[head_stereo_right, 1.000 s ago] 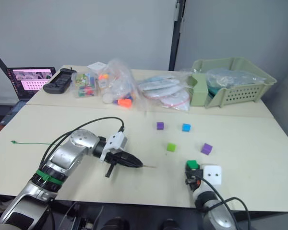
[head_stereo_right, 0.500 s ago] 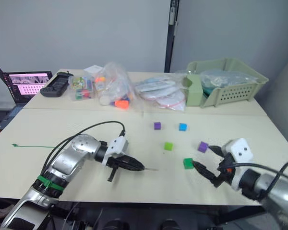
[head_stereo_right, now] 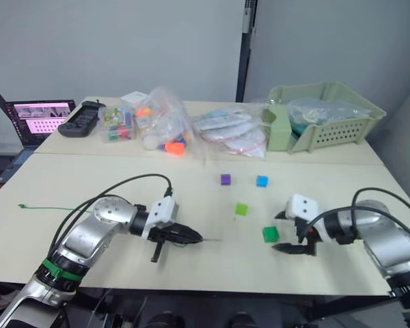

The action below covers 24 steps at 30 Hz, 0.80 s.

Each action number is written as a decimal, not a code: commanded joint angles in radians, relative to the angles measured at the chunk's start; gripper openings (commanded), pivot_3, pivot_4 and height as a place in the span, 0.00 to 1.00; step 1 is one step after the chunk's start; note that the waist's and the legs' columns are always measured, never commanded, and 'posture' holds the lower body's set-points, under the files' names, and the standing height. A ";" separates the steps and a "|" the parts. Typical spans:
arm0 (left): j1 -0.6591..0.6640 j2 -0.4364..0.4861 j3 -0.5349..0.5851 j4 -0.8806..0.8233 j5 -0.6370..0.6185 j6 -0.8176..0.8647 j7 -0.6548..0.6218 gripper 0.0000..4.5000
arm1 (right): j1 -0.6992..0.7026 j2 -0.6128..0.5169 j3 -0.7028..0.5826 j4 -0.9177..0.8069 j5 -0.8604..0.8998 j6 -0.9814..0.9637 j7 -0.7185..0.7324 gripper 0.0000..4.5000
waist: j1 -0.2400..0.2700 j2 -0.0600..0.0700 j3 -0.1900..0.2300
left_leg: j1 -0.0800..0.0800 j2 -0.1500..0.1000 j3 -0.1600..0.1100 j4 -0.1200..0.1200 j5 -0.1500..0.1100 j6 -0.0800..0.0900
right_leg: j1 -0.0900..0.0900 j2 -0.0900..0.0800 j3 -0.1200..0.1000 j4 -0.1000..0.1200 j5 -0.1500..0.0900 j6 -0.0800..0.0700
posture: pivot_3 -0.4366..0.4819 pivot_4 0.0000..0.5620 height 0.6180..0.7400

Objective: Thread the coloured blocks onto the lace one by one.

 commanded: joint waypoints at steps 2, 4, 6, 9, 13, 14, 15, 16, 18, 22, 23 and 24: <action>-0.001 0.008 0.025 -0.044 -0.013 0.006 0.017 0.00 | -0.080 0.026 0.031 0.074 -0.064 -0.078 0.062 0.99 | -0.003 0.000 0.000 | 0.000 0.000 0.000 0.000 0.000 0.000 | 0.000 0.000 0.000 0.000 0.000 0.000 | 0.48 0.27 0.94; 0.001 0.010 0.025 -0.047 -0.013 0.007 0.020 0.00 | -0.100 0.035 0.047 0.101 -0.092 -0.101 0.081 0.99 | -0.003 0.000 0.000 | 0.000 0.000 0.000 0.000 0.000 0.000 | 0.000 0.000 0.000 0.000 0.000 0.000 | 0.48 0.27 0.94; 0.002 0.011 0.022 -0.049 -0.010 0.006 0.024 0.00 | -0.126 0.050 0.066 0.133 -0.119 -0.130 0.097 0.99 | -0.003 0.000 0.000 | 0.000 0.000 0.000 0.000 0.000 0.000 | 0.000 0.000 0.000 0.001 0.000 0.000 | 0.48 0.27 0.94; 0.000 0.012 0.014 -0.048 -0.001 0.001 0.026 0.00 | -0.155 0.068 0.085 0.167 -0.148 -0.157 0.123 0.99 | -0.004 0.000 0.000 | 0.000 0.000 0.000 0.000 0.000 0.000 | 0.000 0.000 0.000 0.001 0.000 0.000 | 0.48 0.27 0.94; -0.019 0.003 -0.017 -0.023 0.035 -0.019 0.030 0.00 | -0.161 0.081 0.096 0.186 -0.178 -0.187 0.138 0.74 | -0.001 0.000 0.000 | 0.000 0.000 0.000 0.000 0.000 0.000 | 0.000 0.000 0.000 0.001 0.000 0.000 | 0.48 0.27 0.94; -0.026 0.000 -0.026 -0.016 0.046 -0.023 0.032 0.00 | -0.157 0.082 0.095 0.182 -0.183 -0.188 0.140 0.66 | 0.000 0.000 0.000 | 0.000 0.000 0.000 0.000 0.000 0.000 | 0.000 0.000 0.000 0.001 0.000 0.000 | 0.48 0.27 0.94; -0.037 -0.009 -0.033 -0.009 0.052 -0.020 0.036 0.00 | -0.149 0.081 0.094 0.168 -0.187 -0.183 0.139 0.58 | 0.000 0.000 0.000 | 0.000 0.000 0.000 0.000 0.000 0.000 | 0.000 0.000 0.000 0.001 0.000 0.000 | 0.48 0.27 0.94; -0.046 -0.018 -0.038 -0.003 0.057 -0.018 0.038 0.00 | -0.141 0.079 0.092 0.151 -0.189 -0.175 0.137 0.50 | 0.000 0.000 0.000 | 0.000 0.000 0.000 0.000 0.000 0.000 | 0.000 0.000 0.000 0.001 0.000 0.000 | 0.48 0.27 0.94; -0.058 -0.030 -0.043 0.004 0.062 -0.015 0.041 0.00 | -0.129 0.076 0.087 0.126 -0.190 -0.162 0.134 0.34 | -0.001 0.000 0.000 | 0.000 0.000 0.000 0.000 0.000 0.000 | 0.000 0.000 0.000 0.001 0.000 0.000 | 0.48 0.27 0.94; -0.080 -0.073 -0.065 0.022 0.084 -0.003 0.064 0.00 | -0.086 0.080 0.054 -0.025 -0.150 -0.017 0.098 0.26 | -0.002 0.000 0.000 | 0.000 0.000 0.000 0.000 0.000 0.000 | 0.000 0.000 0.000 0.001 0.000 0.000 | 0.48 0.27 0.94; -0.082 -0.081 -0.073 0.026 0.093 -0.001 0.069 0.00 | -0.073 0.083 0.047 -0.065 -0.141 0.020 0.086 0.26 | -0.002 0.000 0.000 | 0.000 0.000 -0.001 0.000 0.000 0.000 | 0.000 0.000 0.000 0.001 0.000 0.000 | 0.48 0.27 0.94; -0.085 -0.084 -0.089 0.034 0.115 -0.012 0.072 0.00 | -0.057 0.090 0.040 -0.114 -0.127 0.070 0.067 0.26 | -0.003 0.000 0.000 | 0.000 0.000 -0.001 0.000 0.000 0.000 | 0.000 0.000 0.000 0.001 0.000 0.000 | 0.48 0.27 0.94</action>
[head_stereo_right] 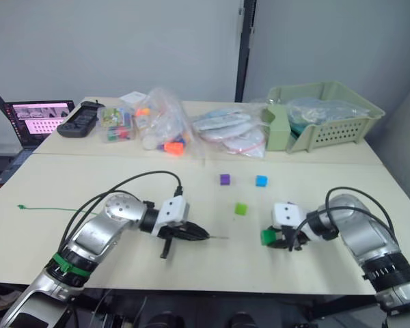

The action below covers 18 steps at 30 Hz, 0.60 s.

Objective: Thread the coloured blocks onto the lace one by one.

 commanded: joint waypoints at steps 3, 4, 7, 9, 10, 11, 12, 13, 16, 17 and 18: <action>-0.029 -0.021 -0.051 0.017 0.068 -0.026 0.025 0.00 | 0.053 0.022 -0.057 -0.226 0.077 0.221 -0.080 0.26 | -0.002 0.000 0.000 | 0.000 0.000 -0.001 0.000 0.000 0.000 | 0.000 0.000 0.000 0.000 0.000 0.000 | 0.48 0.27 0.94; -0.032 -0.028 -0.051 0.020 0.070 -0.022 0.030 0.00 | 0.061 0.025 -0.058 -0.252 0.084 0.250 -0.092 0.26 | -0.002 0.000 0.000 | 0.000 0.000 -0.001 0.000 0.000 0.000 | 0.000 0.000 0.000 0.000 0.000 0.000 | 0.48 0.27 0.94; -0.047 -0.049 -0.065 0.035 0.092 -0.025 0.038 0.00 | 0.073 0.046 -0.063 -0.323 0.110 0.350 -0.139 0.26 | 0.000 0.000 0.000 | 0.000 0.000 -0.001 0.000 0.000 0.000 | 0.000 0.000 0.000 0.000 0.000 0.000 | 0.48 0.27 0.94; -0.051 -0.055 -0.071 0.040 0.098 -0.027 0.039 0.00 | 0.076 0.050 -0.064 -0.351 0.123 0.392 -0.160 0.26 | 0.001 0.000 0.000 | -0.001 0.000 -0.001 0.000 0.000 0.000 | 0.000 0.000 0.000 0.000 0.000 0.000 | 0.48 0.27 0.94; -0.050 -0.058 -0.071 0.039 0.097 -0.025 0.038 0.00 | 0.080 0.049 -0.063 -0.362 0.125 0.402 -0.165 0.26 | 0.001 0.000 0.000 | -0.001 0.000 -0.001 0.000 0.000 0.000 | 0.000 0.000 0.000 0.000 0.000 0.000 | 0.48 0.27 0.94; -0.051 -0.061 -0.071 0.041 0.097 -0.025 0.038 0.00 | 0.081 0.047 -0.060 -0.367 0.126 0.408 -0.170 0.26 | 0.001 0.000 0.000 | -0.001 0.000 -0.001 0.000 0.000 0.000 | 0.000 0.000 0.000 0.000 0.000 0.000 | 0.48 0.27 0.94; -0.051 -0.064 -0.071 0.042 0.097 -0.025 0.038 0.00 | 0.081 0.045 -0.058 -0.372 0.129 0.414 -0.174 0.26 | 0.001 0.000 0.000 | -0.001 0.000 -0.001 0.000 0.000 0.000 | 0.000 0.000 0.000 0.000 0.000 0.000 | 0.48 0.27 0.94; -0.051 -0.066 -0.072 0.042 0.098 -0.025 0.036 0.00 | 0.080 0.044 -0.057 -0.376 0.132 0.419 -0.177 0.26 | 0.000 0.000 0.000 | -0.001 0.000 -0.001 0.000 0.000 0.000 | 0.000 0.000 0.000 0.000 0.000 0.000 | 0.48 0.27 0.94; -0.051 -0.069 -0.073 0.039 0.098 -0.025 0.033 0.00 | 0.074 0.044 -0.053 -0.385 0.142 0.436 -0.186 0.26 | 0.000 0.000 0.000 | -0.001 0.000 -0.001 0.000 0.000 0.000 | 0.000 0.000 0.000 0.000 0.000 0.000 | 0.48 0.27 0.94; -0.053 -0.071 -0.073 0.041 0.099 -0.026 0.033 0.00 | 0.070 0.046 -0.049 -0.383 0.141 0.438 -0.189 0.26 | 0.000 0.000 0.000 | -0.001 0.000 -0.001 0.000 0.000 0.000 | 0.000 0.000 0.000 0.000 0.000 0.000 | 0.48 0.27 0.94; -0.054 -0.073 -0.073 0.044 0.100 -0.027 0.033 0.00 | 0.067 0.047 -0.046 -0.381 0.140 0.439 -0.191 0.26 | 0.000 0.000 0.000 | -0.001 0.000 -0.001 0.000 0.000 0.000 | 0.000 0.000 0.000 0.000 0.000 0.000 | 0.48 0.27 0.94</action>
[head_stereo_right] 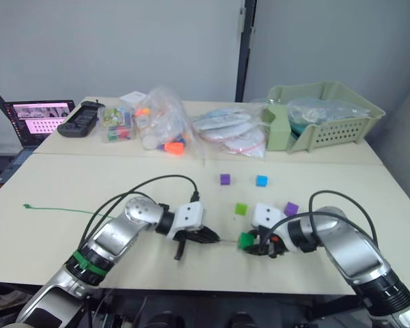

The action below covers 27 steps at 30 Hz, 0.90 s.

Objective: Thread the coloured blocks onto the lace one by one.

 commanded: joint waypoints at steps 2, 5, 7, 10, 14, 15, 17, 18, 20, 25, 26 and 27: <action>-0.023 -0.012 0.000 -0.006 0.001 -0.020 -0.003 0.00 | -0.015 -0.004 -0.002 -0.030 0.006 0.001 -0.014 0.26 | 0.000 0.000 0.000 | 0.000 0.000 0.000 0.000 0.000 0.000 | 0.000 0.000 0.000 0.000 0.000 0.000 | 0.48 0.27 0.94; -0.022 -0.014 -0.002 -0.008 0.002 -0.020 -0.003 0.00 | -0.012 0.005 0.012 -0.032 -0.002 -0.006 -0.025 0.26 | 0.000 0.000 0.000 | 0.000 0.000 0.000 0.000 0.000 0.000 | 0.000 0.000 0.000 0.000 0.000 0.000 | 0.48 0.27 0.94; -0.030 -0.026 -0.006 0.003 0.006 -0.019 0.001 0.00 | -0.017 0.013 0.019 -0.038 -0.001 -0.005 -0.032 0.26 | 0.000 0.000 0.000 | 0.000 0.000 0.000 0.000 0.000 0.000 | 0.000 0.000 0.000 0.000 0.000 0.000 | 0.48 0.27 0.94; -0.041 -0.045 -0.009 0.021 0.014 -0.022 0.003 0.00 | -0.021 0.012 0.029 -0.042 -0.003 -0.008 -0.032 0.26 | 0.001 0.000 0.000 | 0.000 0.000 0.000 0.000 0.000 0.000 | 0.000 0.000 0.000 0.000 0.000 0.000 | 0.48 0.27 0.94; -0.050 -0.060 -0.013 0.042 0.021 -0.028 0.006 0.00 | -0.022 0.011 0.036 -0.039 -0.005 -0.013 -0.038 0.26 | 0.000 0.000 0.000 | -0.001 0.000 0.000 0.000 0.000 0.000 | 0.000 0.000 0.000 0.000 0.000 0.000 | 0.48 0.27 0.94; -0.051 -0.064 -0.017 0.050 0.025 -0.033 0.009 0.00 | -0.020 0.009 0.041 -0.039 -0.011 -0.018 -0.039 0.26 | 0.000 0.000 0.000 | -0.001 0.000 0.000 0.000 0.000 0.000 | 0.000 0.000 0.000 0.000 0.000 0.000 | 0.48 0.27 0.94; -0.055 -0.081 -0.026 0.073 0.028 -0.045 0.014 0.00 | -0.014 0.009 0.053 -0.036 -0.025 -0.032 -0.044 0.26 | -0.001 0.000 0.000 | -0.001 0.000 -0.001 0.000 0.000 0.000 | 0.000 0.000 0.000 0.000 0.000 0.000 | 0.48 0.27 0.94; -0.058 -0.089 -0.030 0.085 0.031 -0.051 0.016 0.00 | -0.013 0.010 0.058 -0.036 -0.030 -0.036 -0.046 0.26 | -0.001 0.000 0.000 | -0.001 0.000 -0.001 0.000 0.000 0.000 | 0.000 0.000 0.000 0.000 0.000 0.000 | 0.48 0.27 0.94; -0.068 -0.106 -0.038 0.112 0.036 -0.061 0.014 0.00 | -0.017 0.015 0.065 -0.036 -0.036 -0.037 -0.050 0.26 | 0.000 0.000 0.000 | -0.001 0.000 -0.001 0.000 0.000 0.000 | 0.000 0.000 0.000 0.000 0.000 0.000 | 0.48 0.27 0.94; -0.112 -0.164 -0.067 0.192 0.061 -0.058 0.023 0.00 | -0.033 0.017 0.083 -0.024 -0.052 -0.041 -0.053 0.26 | 0.002 0.000 0.000 | -0.001 -0.001 -0.001 0.000 0.000 0.000 | 0.000 0.000 0.000 0.000 0.000 0.000 | 0.48 0.27 0.94; -0.115 -0.176 -0.067 0.201 0.062 -0.051 0.027 0.00 | -0.034 0.016 0.085 -0.020 -0.055 -0.042 -0.052 0.26 | 0.001 0.000 0.000 | -0.001 -0.001 -0.001 0.000 0.000 0.000 | 0.000 0.000 0.000 0.000 0.000 0.000 | 0.48 0.27 0.94; -0.117 -0.186 -0.067 0.207 0.064 -0.050 0.030 0.00 | -0.036 0.015 0.086 -0.016 -0.058 -0.043 -0.051 0.26 | 0.000 0.000 0.000 | -0.001 -0.001 -0.001 0.000 0.000 0.000 | 0.000 0.000 0.000 0.000 0.000 0.000 | 0.48 0.27 0.94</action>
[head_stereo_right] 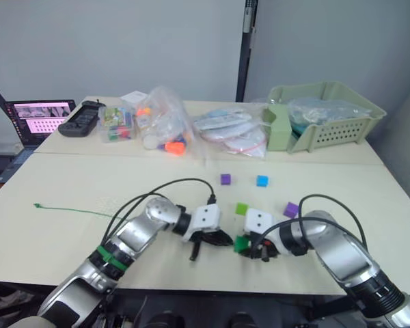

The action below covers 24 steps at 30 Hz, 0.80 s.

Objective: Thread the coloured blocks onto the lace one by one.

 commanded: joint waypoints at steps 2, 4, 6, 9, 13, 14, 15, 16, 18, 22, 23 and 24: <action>-0.021 -0.037 -0.003 0.012 0.010 -0.002 0.021 0.00 | -0.023 -0.003 0.003 -0.010 -0.005 -0.018 0.010 0.26 | -0.001 0.000 0.000 | 0.000 0.000 0.000 0.000 0.000 0.000 | 0.000 0.000 0.000 0.000 0.000 0.000 | 0.48 0.27 0.94; -0.017 -0.039 0.001 0.009 0.007 0.011 0.022 0.00 | -0.023 -0.003 0.002 -0.006 -0.009 -0.017 0.012 0.26 | -0.001 0.000 0.000 | 0.000 0.000 0.000 0.000 0.000 0.000 | 0.000 0.000 0.000 0.000 0.000 0.000 | 0.48 0.27 0.94; -0.012 -0.036 0.007 0.004 0.005 0.026 0.028 0.07 | -0.023 0.000 0.002 -0.002 -0.014 -0.017 0.014 0.26 | -0.001 0.000 0.000 | 0.000 0.000 0.000 0.000 0.000 0.000 | 0.000 0.000 0.000 0.000 0.000 0.000 | 0.48 0.27 0.94; -0.007 -0.028 0.010 -0.007 0.003 0.036 0.031 0.30 | -0.022 0.003 0.005 0.004 -0.022 -0.020 0.013 0.26 | -0.002 0.000 0.000 | 0.000 0.000 -0.001 0.000 0.000 0.000 | 0.000 0.000 0.000 0.000 0.000 0.000 | 0.48 0.27 0.94; 0.003 0.011 0.014 -0.039 -0.002 0.020 0.012 0.60 | -0.023 0.020 0.022 0.015 -0.034 -0.024 0.003 0.26 | -0.004 0.000 0.000 | 0.000 0.000 -0.001 0.000 0.000 0.000 | 0.000 0.000 0.000 0.000 0.000 0.000 | 0.48 0.27 0.94; 0.006 0.025 0.019 -0.051 -0.011 0.022 -0.002 0.66 | -0.025 0.020 0.023 0.015 -0.035 -0.025 0.004 0.26 | -0.005 0.000 0.000 | 0.000 0.000 -0.001 0.000 0.000 0.000 | 0.000 0.000 0.000 0.000 0.000 0.000 | 0.48 0.27 0.94; 0.007 0.038 0.023 -0.060 -0.020 0.023 -0.014 0.66 | -0.027 0.021 0.024 0.017 -0.036 -0.025 0.006 0.26 | -0.006 0.000 0.000 | 0.000 0.000 -0.001 0.000 0.000 0.000 | 0.000 0.000 0.000 0.000 0.000 0.000 | 0.48 0.27 0.94; 0.009 0.049 0.028 -0.068 -0.027 0.023 -0.025 0.66 | -0.029 0.021 0.025 0.019 -0.037 -0.026 0.006 0.26 | -0.007 0.000 0.000 | 0.001 0.001 -0.001 0.000 0.000 0.000 | 0.000 0.001 0.000 0.000 0.000 0.000 | 0.48 0.27 0.94; 0.009 0.062 0.034 -0.072 -0.031 0.018 -0.033 0.66 | -0.032 0.022 0.026 0.023 -0.037 -0.027 0.007 0.26 | -0.007 0.000 0.000 | 0.001 0.001 -0.001 -0.001 0.000 0.000 | 0.000 0.001 0.000 0.000 0.000 0.000 | 0.48 0.27 0.94; 0.014 0.082 0.032 -0.053 -0.018 -0.024 -0.042 0.66 | -0.035 0.021 0.028 0.025 -0.041 -0.033 0.010 0.26 | -0.005 0.000 0.000 | 0.001 0.001 -0.001 0.000 0.000 0.000 | 0.000 0.001 0.000 0.000 0.000 0.000 | 0.48 0.27 0.94; 0.015 0.084 0.030 -0.048 -0.013 -0.031 -0.043 0.66 | -0.036 0.021 0.029 0.026 -0.041 -0.034 0.011 0.26 | -0.005 0.000 0.000 | 0.001 0.001 -0.001 0.000 0.000 0.000 | 0.000 0.001 0.000 0.000 0.000 0.000 | 0.48 0.27 0.94; 0.016 0.085 0.028 -0.045 -0.011 -0.036 -0.046 0.66 | -0.036 0.021 0.029 0.025 -0.041 -0.034 0.011 0.26 | -0.005 0.000 0.000 | 0.001 0.001 -0.001 0.000 0.000 0.000 | 0.000 0.001 0.000 0.000 0.000 0.000 | 0.48 0.27 0.94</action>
